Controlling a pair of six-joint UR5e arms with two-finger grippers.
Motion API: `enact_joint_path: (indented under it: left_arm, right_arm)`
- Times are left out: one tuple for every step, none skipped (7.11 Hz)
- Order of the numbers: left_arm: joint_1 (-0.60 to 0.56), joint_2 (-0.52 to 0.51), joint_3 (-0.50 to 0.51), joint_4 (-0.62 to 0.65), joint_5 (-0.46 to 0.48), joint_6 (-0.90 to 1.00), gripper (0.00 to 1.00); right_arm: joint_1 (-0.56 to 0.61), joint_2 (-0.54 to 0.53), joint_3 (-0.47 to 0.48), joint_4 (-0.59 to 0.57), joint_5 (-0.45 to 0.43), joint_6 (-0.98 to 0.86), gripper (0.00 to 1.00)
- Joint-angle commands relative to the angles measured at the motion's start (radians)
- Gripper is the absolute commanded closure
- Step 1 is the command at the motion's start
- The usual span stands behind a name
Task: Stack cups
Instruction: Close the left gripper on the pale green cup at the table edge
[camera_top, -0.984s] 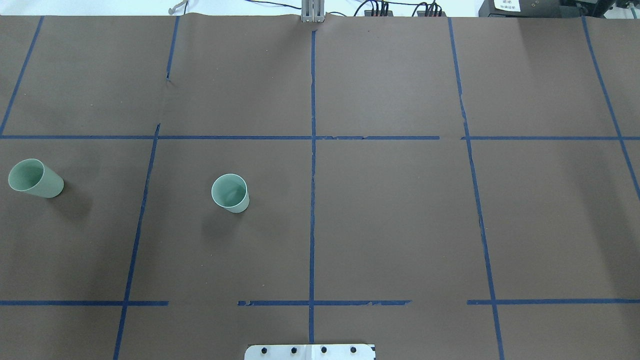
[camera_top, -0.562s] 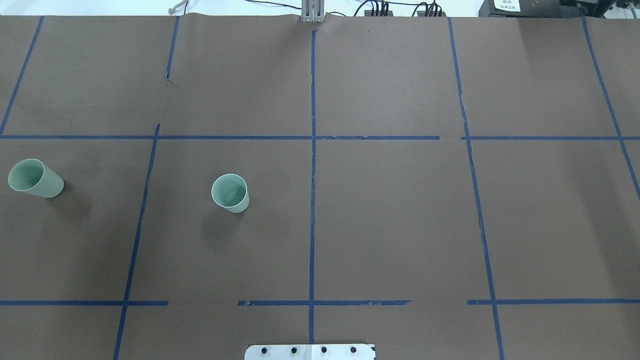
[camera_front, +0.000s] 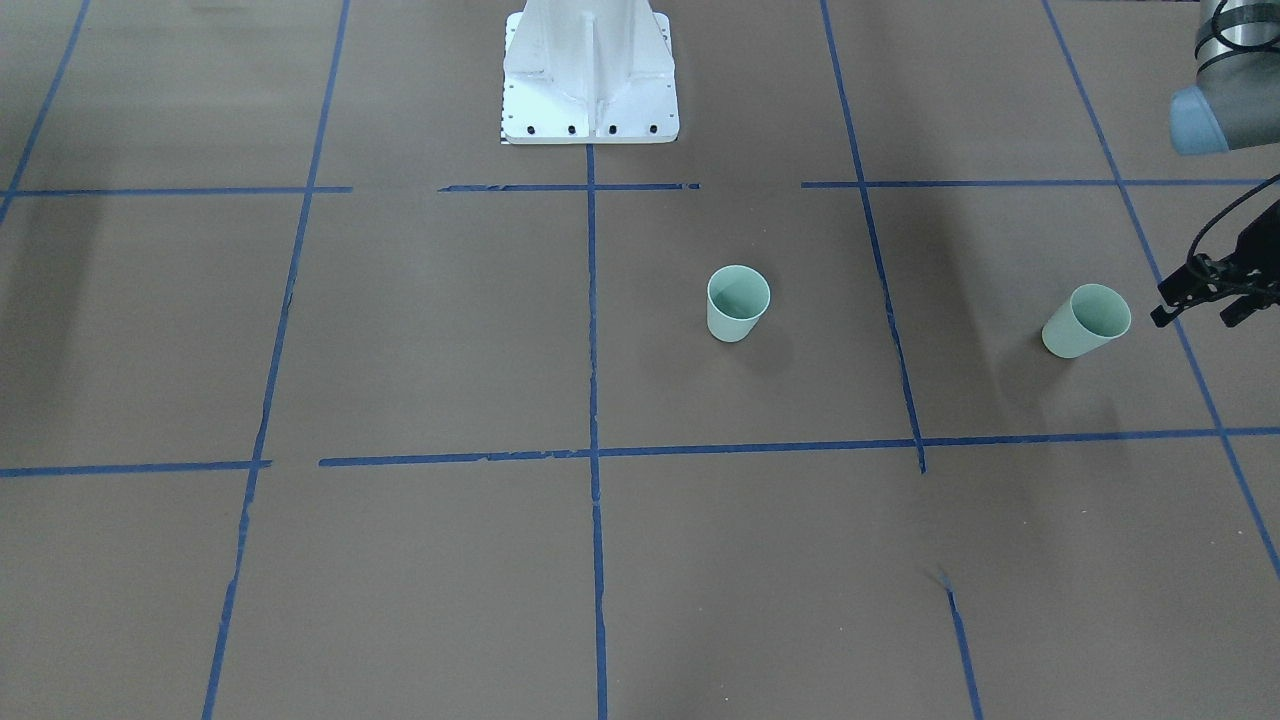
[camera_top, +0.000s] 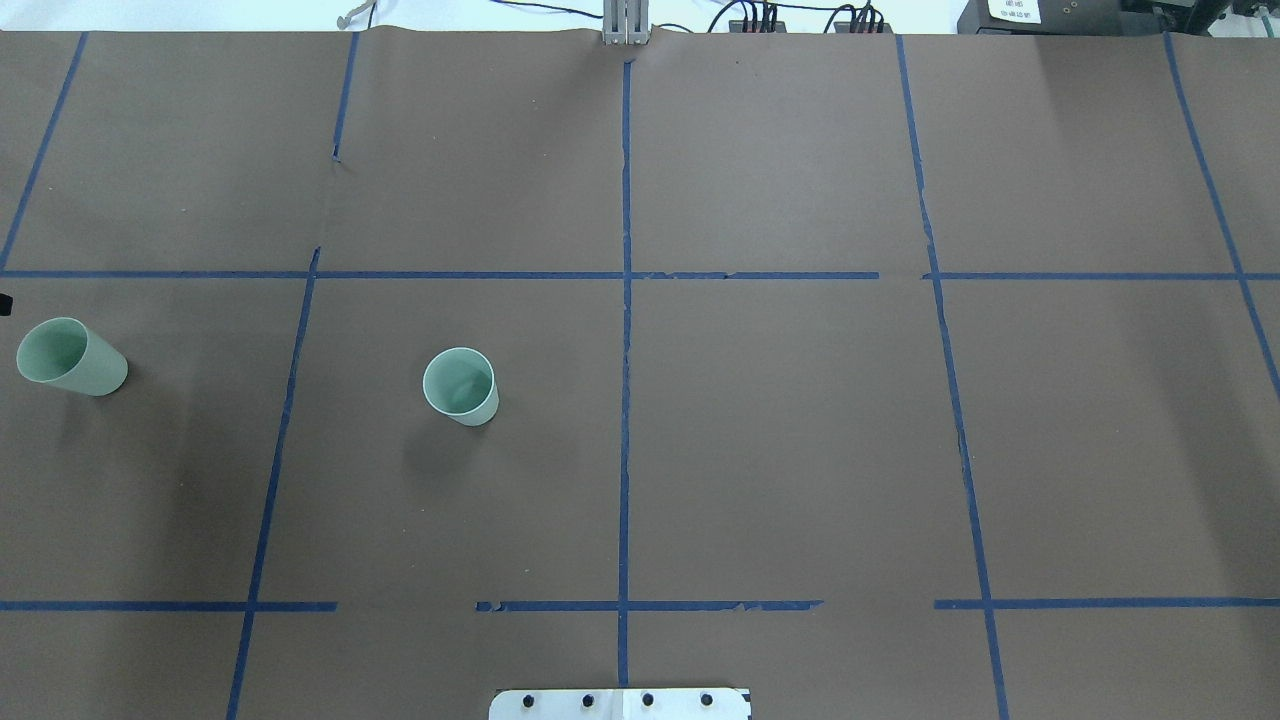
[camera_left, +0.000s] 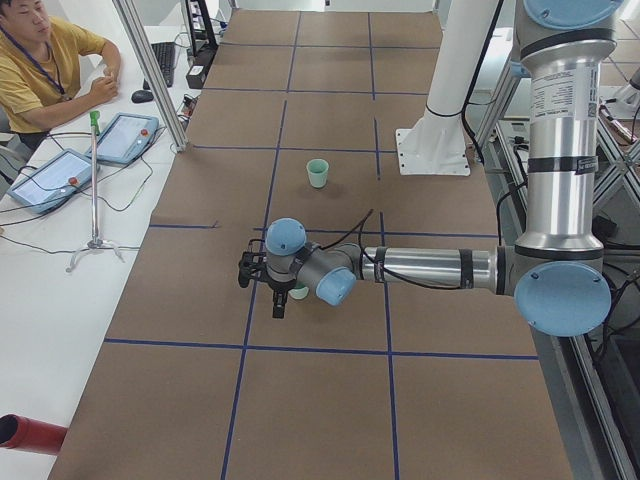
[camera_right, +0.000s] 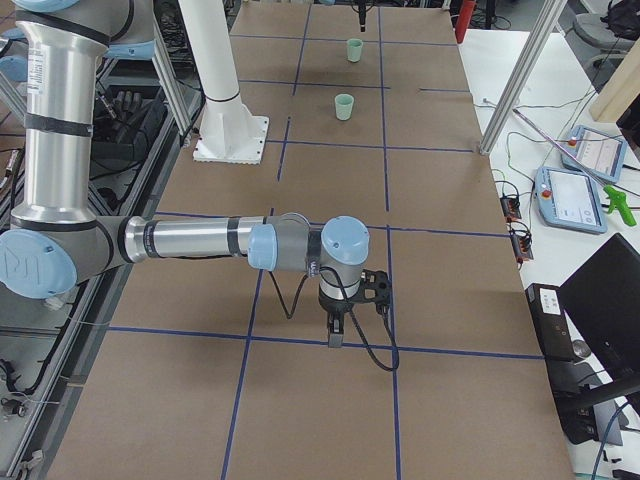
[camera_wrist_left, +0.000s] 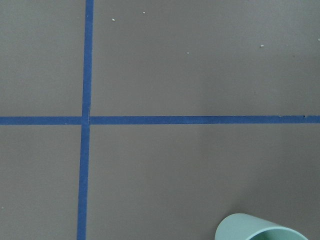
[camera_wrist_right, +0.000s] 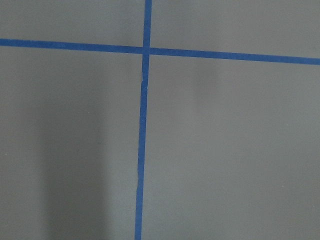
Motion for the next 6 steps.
enact_joint_path:
  left_arm:
    - [0.048, 0.000, 0.008, -0.068, 0.002, -0.058, 0.00]
    - [0.068, 0.002, 0.010, -0.071, 0.002, -0.062, 0.01]
    - [0.085, 0.008, 0.011, -0.071, 0.002, -0.062, 0.04]
    - [0.087, 0.010, 0.011, -0.067, -0.005, -0.065, 0.65]
    - [0.087, 0.008, 0.011, -0.057, -0.012, -0.063, 1.00]
    - [0.087, 0.010, 0.008, -0.059, -0.012, -0.065, 1.00]
  right_arm:
    - [-0.001, 0.000, 0.000, 0.000, 0.000, 0.000, 0.00]
    - [0.001, -0.002, 0.000, 0.000, 0.000, 0.000, 0.00]
    - [-0.001, 0.000, 0.000, 0.000, 0.000, 0.000, 0.00]
    - [0.001, 0.000, 0.000, 0.000, 0.000, 0.000, 0.00]
    - [0.001, 0.000, 0.000, 0.000, 0.000, 0.000, 0.00]
    - [0.001, 0.000, 0.000, 0.000, 0.000, 0.000, 0.00]
